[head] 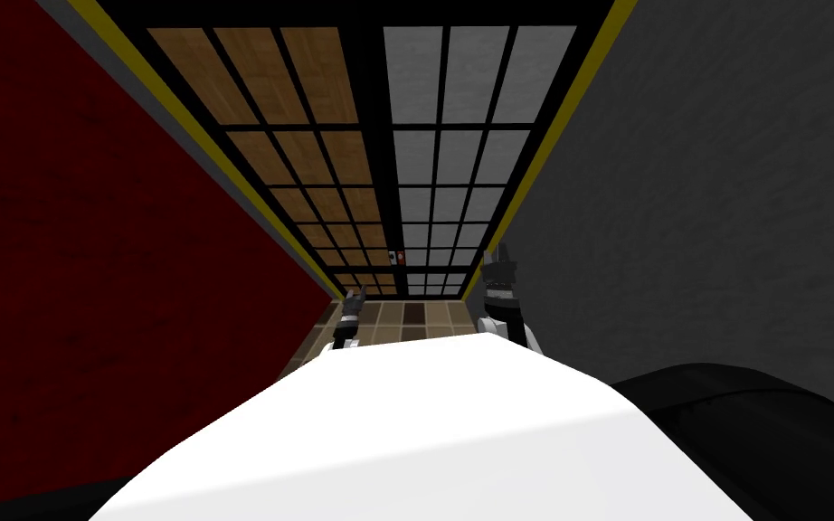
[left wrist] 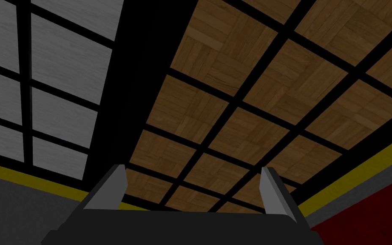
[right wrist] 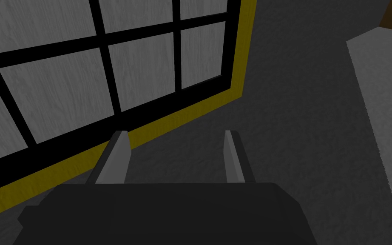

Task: Pull the door open

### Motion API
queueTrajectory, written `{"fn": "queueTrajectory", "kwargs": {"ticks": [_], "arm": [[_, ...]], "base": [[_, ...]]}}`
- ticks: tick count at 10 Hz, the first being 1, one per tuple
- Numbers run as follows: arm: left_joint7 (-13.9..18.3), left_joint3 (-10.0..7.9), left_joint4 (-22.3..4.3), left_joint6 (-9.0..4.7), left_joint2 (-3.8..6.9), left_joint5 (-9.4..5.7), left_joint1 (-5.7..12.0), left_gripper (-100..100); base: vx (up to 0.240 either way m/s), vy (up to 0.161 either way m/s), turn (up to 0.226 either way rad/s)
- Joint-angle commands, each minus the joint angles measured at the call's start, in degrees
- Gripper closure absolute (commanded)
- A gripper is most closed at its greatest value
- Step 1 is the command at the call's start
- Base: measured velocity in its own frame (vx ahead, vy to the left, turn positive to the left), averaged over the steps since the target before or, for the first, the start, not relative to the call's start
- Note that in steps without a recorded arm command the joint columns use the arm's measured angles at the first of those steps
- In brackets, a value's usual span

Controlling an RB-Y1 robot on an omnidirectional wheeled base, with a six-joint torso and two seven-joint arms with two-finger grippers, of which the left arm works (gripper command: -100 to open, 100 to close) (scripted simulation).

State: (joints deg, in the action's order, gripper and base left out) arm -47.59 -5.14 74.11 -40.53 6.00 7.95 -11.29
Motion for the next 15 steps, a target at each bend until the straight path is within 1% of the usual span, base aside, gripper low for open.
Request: {"fn": "queueTrajectory", "kwargs": {"ticks": [1,7,13,14,15], "arm": [[-1.97,-0.16,-2.39,-0.59,0.08,0.54,0.85,-100],[-8.56,-0.55,-10.02,-2.42,0.11,2.5,3.41,-100],[-14.42,-0.9,-16.78,-4.05,0.06,4.24,5.74,-100],[-16.12,-1.0,-18.73,-4.52,0.02,4.74,6.44,-100],[-16.97,-1.05,-19.71,-4.75,0.0,4.99,6.78,-100]], "base": [[0.101,-0.042,0.001],[0.106,-0.033,0.0],[0.092,-0.028,-0.001],[0.127,-0.028,-0.001],[0.132,-0.016,-0.001]]}}
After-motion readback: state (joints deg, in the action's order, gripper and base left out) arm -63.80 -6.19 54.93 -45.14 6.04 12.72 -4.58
